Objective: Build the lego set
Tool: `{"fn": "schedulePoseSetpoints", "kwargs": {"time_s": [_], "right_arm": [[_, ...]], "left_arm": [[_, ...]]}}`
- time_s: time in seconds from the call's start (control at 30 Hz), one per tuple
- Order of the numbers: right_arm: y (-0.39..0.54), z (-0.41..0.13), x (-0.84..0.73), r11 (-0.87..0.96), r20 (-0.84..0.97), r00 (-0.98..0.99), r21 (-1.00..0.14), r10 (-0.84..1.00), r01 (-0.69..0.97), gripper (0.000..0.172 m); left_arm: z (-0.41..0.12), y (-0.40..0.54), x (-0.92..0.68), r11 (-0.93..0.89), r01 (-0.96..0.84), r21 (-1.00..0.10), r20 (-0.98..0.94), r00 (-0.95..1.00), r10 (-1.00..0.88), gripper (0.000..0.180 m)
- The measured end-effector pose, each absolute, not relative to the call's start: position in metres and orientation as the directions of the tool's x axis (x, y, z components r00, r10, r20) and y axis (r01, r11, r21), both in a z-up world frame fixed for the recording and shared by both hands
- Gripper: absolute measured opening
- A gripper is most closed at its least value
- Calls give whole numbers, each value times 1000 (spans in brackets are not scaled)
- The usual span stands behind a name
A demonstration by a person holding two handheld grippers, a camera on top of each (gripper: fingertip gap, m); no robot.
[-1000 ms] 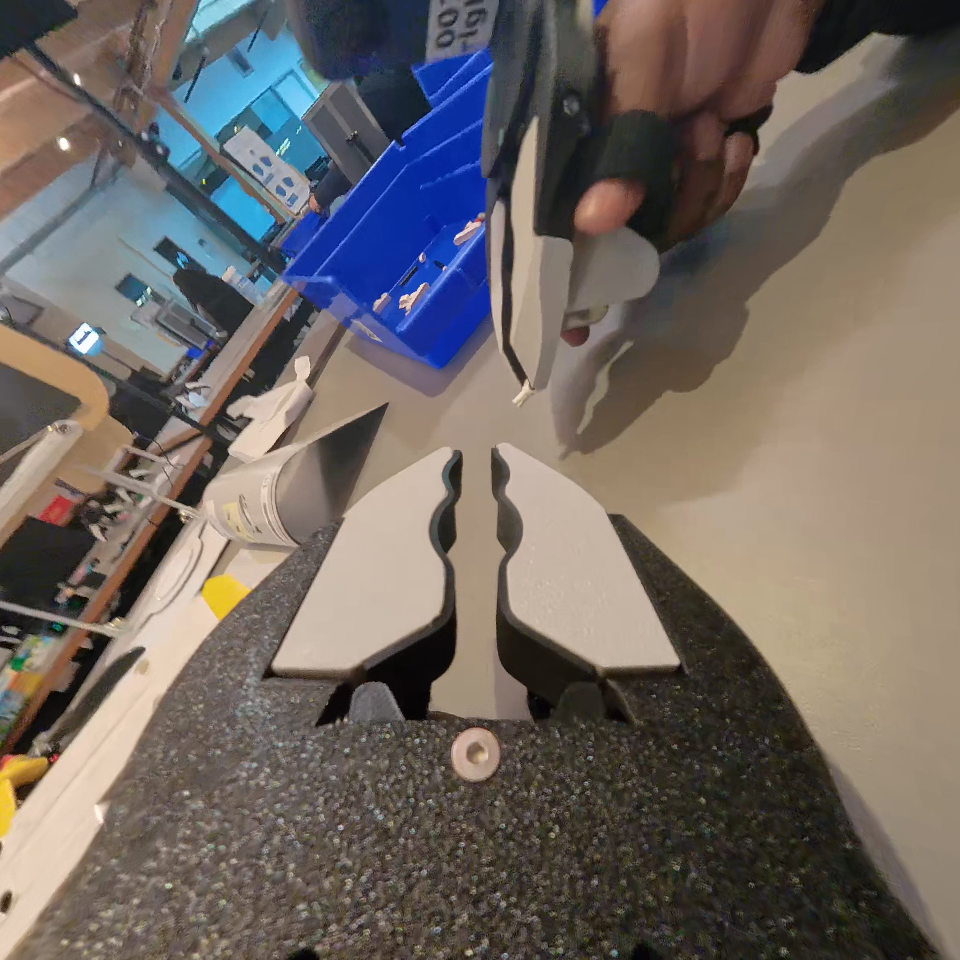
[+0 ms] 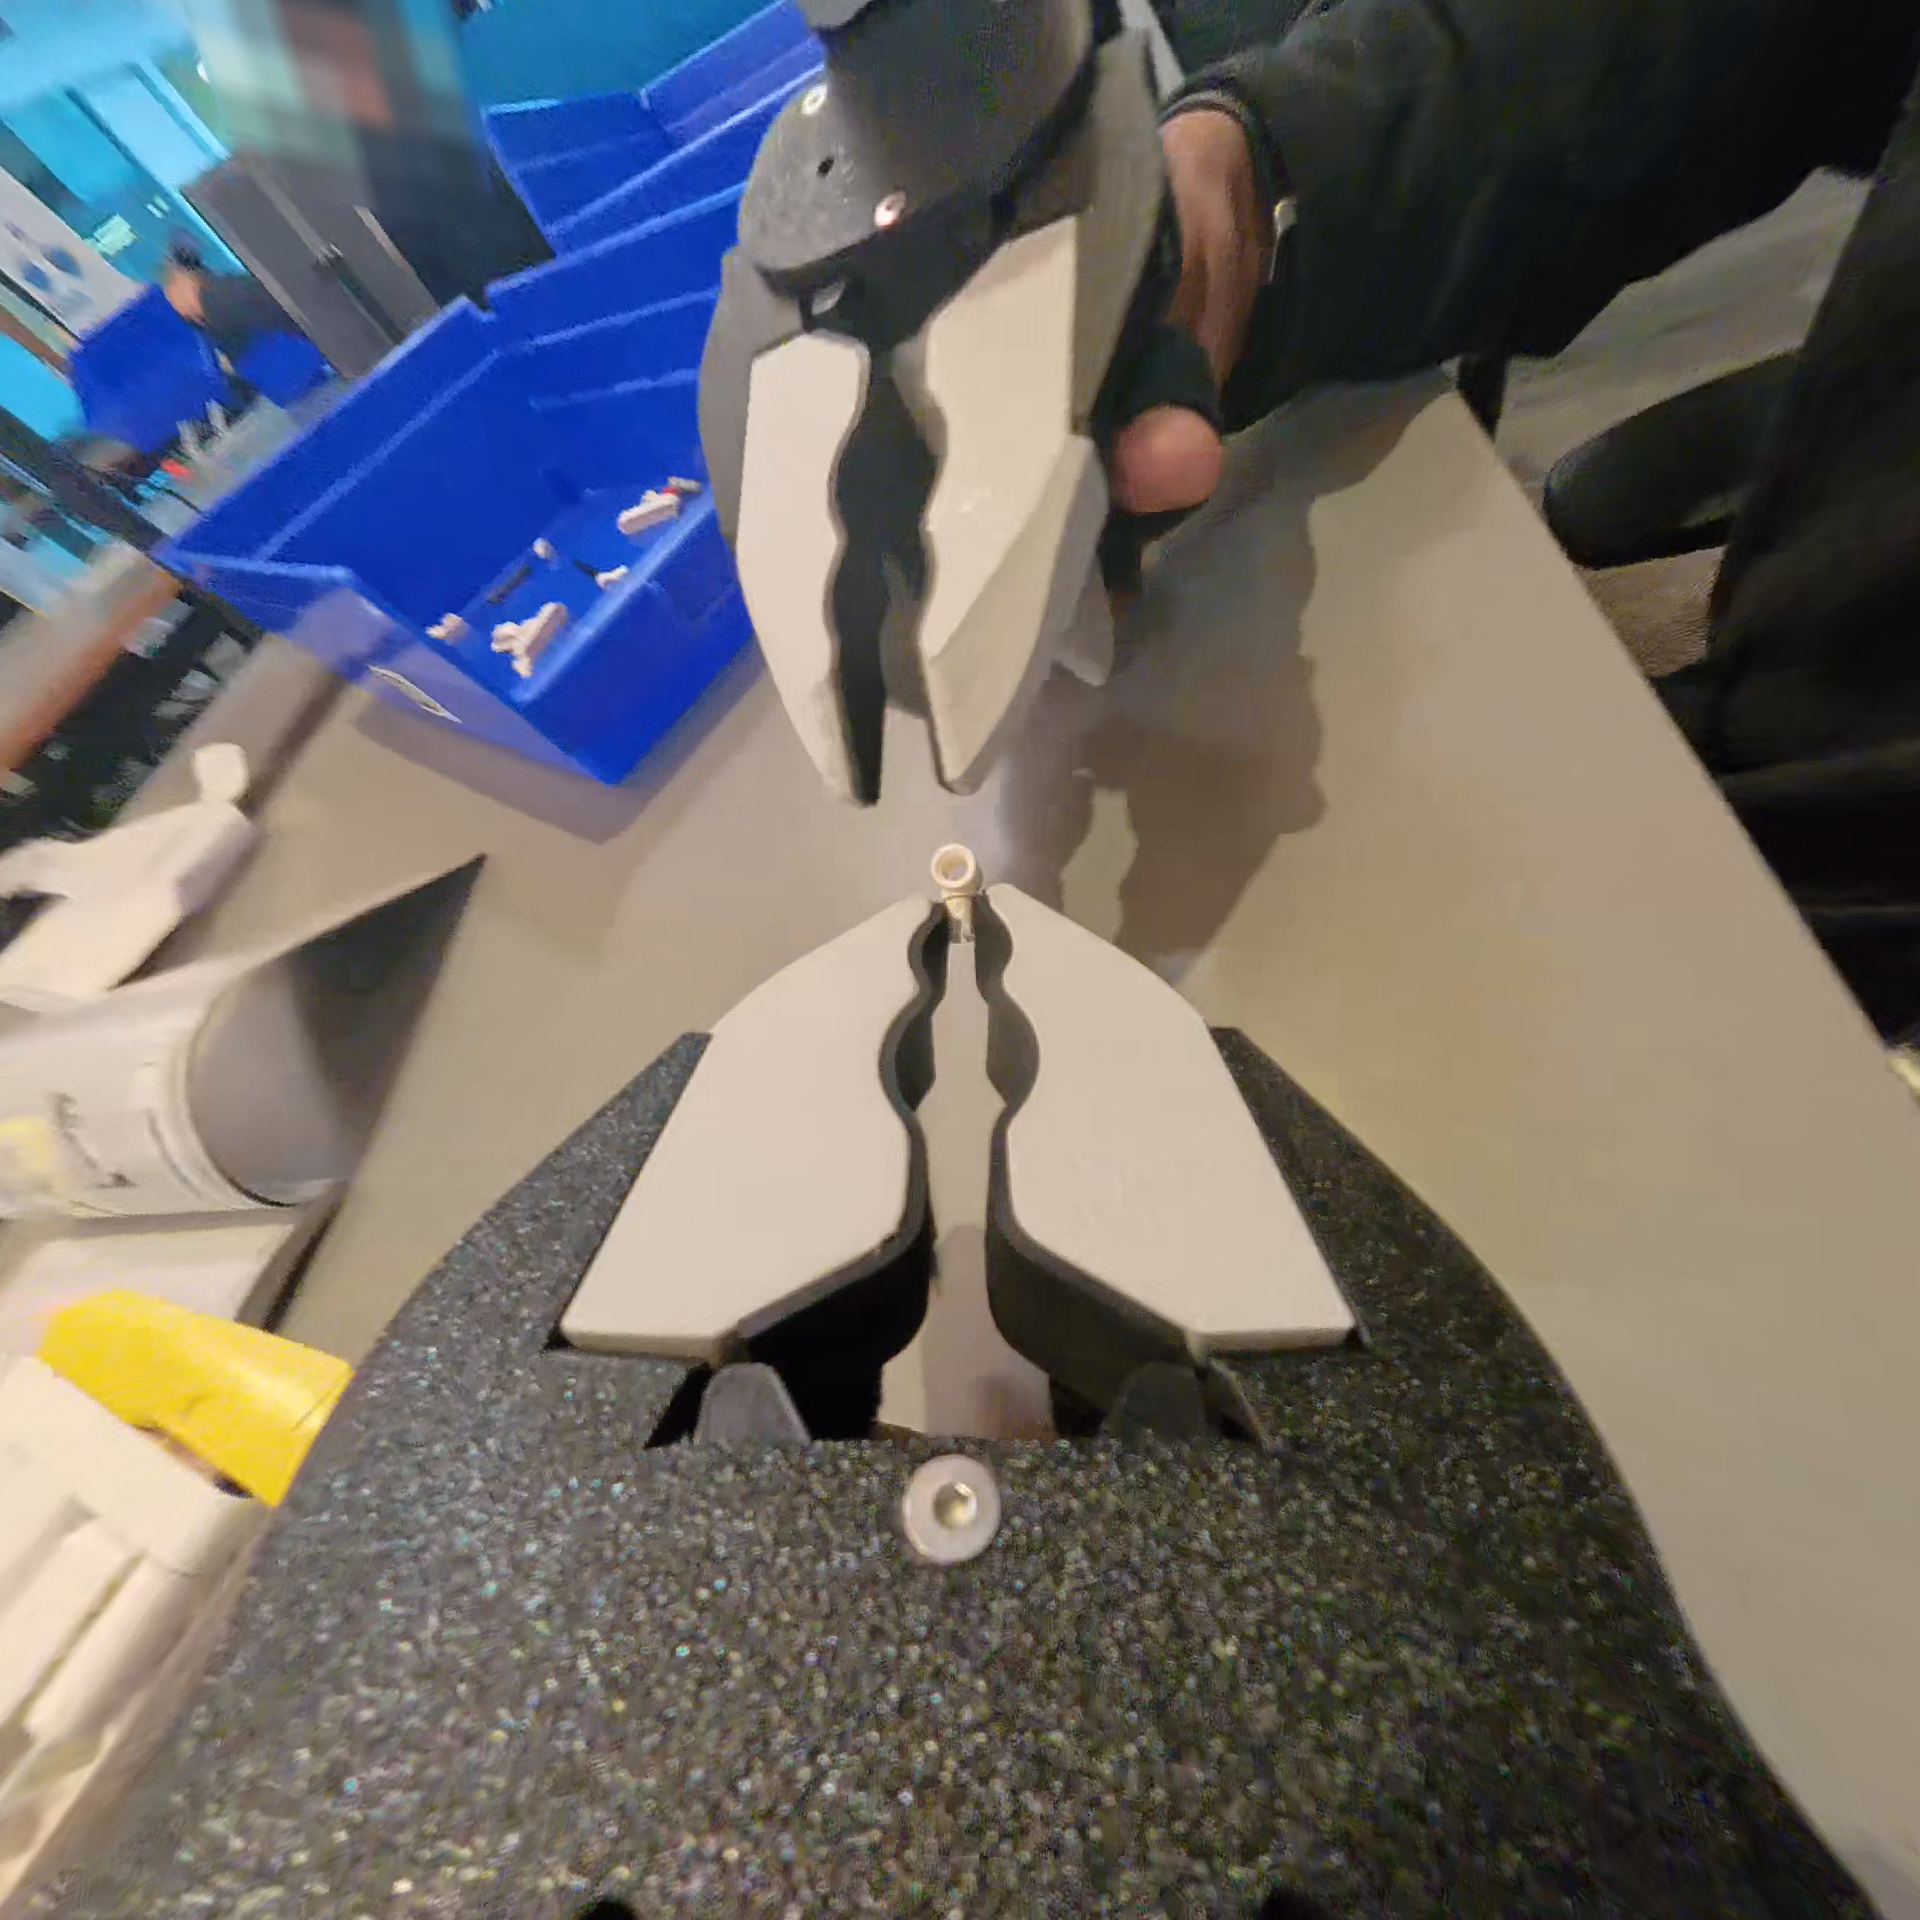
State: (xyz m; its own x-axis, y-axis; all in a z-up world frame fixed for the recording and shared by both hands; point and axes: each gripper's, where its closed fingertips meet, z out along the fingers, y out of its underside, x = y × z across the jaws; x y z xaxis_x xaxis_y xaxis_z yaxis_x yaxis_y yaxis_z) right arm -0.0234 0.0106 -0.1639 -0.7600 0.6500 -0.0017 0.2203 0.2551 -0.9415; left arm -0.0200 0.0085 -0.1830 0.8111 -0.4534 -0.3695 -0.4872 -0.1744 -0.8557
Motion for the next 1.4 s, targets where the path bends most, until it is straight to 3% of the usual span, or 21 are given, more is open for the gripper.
{"fn": "schedulePoseSetpoints", "kwargs": {"time_s": [0.13, 0.53, 1.4], "right_arm": [[5, -169, -23, 315, 64, -785, -933, 616, 171, 15], [-6, -179, -16, 357, 46, -838, -917, 543, 180, 13], [-4, -180, -20, 357, 46, -824, -914, 564, 193, 7]], "left_arm": [[-182, 7, -16, -196, -429, -882, -289, 820, -494, 4], [-187, 6, -13, -210, -453, -867, -295, 804, -515, 4], [-188, 7, -15, -220, -458, -861, -305, 812, -498, 4]]}}
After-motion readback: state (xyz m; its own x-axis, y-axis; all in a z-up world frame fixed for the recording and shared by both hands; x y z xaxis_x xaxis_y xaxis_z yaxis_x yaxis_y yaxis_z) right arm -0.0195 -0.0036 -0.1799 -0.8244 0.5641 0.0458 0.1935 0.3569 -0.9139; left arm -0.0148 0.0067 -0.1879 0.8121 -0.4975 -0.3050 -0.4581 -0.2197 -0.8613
